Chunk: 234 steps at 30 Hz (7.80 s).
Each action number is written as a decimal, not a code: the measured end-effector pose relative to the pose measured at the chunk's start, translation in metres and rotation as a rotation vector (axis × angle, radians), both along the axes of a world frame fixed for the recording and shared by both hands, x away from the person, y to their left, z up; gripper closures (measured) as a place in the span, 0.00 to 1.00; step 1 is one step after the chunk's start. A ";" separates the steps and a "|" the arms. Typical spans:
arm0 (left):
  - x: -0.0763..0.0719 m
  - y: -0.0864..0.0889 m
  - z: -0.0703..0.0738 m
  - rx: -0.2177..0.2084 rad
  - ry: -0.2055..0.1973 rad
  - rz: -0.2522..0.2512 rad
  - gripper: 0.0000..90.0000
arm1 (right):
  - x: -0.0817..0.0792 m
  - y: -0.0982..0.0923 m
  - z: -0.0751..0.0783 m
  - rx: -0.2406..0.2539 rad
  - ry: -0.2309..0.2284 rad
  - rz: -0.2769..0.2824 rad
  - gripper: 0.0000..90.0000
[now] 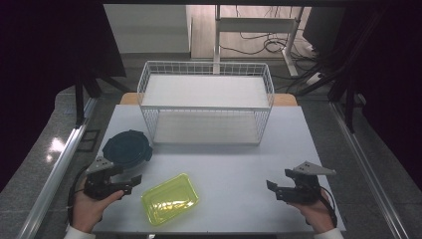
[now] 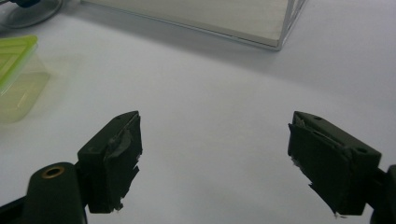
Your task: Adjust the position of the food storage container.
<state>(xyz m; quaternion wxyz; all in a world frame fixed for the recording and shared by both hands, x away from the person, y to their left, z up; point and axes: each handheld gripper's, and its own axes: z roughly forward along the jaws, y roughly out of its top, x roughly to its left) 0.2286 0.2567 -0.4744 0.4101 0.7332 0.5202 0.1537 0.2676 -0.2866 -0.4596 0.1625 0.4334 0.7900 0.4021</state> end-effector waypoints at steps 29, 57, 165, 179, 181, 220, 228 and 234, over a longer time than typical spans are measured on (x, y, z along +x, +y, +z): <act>0.024 0.030 0.029 0.026 -0.032 0.050 0.31 | -0.001 0.006 -0.006 -0.029 0.050 0.030 0.24; 0.093 0.072 0.035 0.128 0.049 0.111 0.44 | 0.002 0.002 -0.008 -0.060 0.067 -0.009 0.25; 0.122 0.063 -0.010 0.316 0.140 -0.096 1.00 | 0.010 0.005 -0.016 -0.091 0.095 -0.012 0.25; 0.106 0.068 -0.016 0.316 0.165 -0.072 1.00 | 0.008 0.004 -0.015 -0.086 0.091 -0.016 0.25; 0.096 0.075 -0.019 0.290 0.178 -0.057 1.00 | 0.008 0.003 -0.014 -0.082 0.088 -0.017 0.25; 0.074 0.055 -0.031 0.118 0.248 0.029 1.00 | 0.007 0.004 -0.011 -0.079 0.083 -0.019 0.25; 0.028 0.059 -0.021 0.113 0.156 -0.050 1.00 | 0.006 0.002 -0.010 -0.074 0.078 -0.026 0.25; 0.018 0.039 -0.017 0.115 0.121 -0.137 1.00 | 0.006 0.005 -0.009 -0.077 0.078 -0.022 0.25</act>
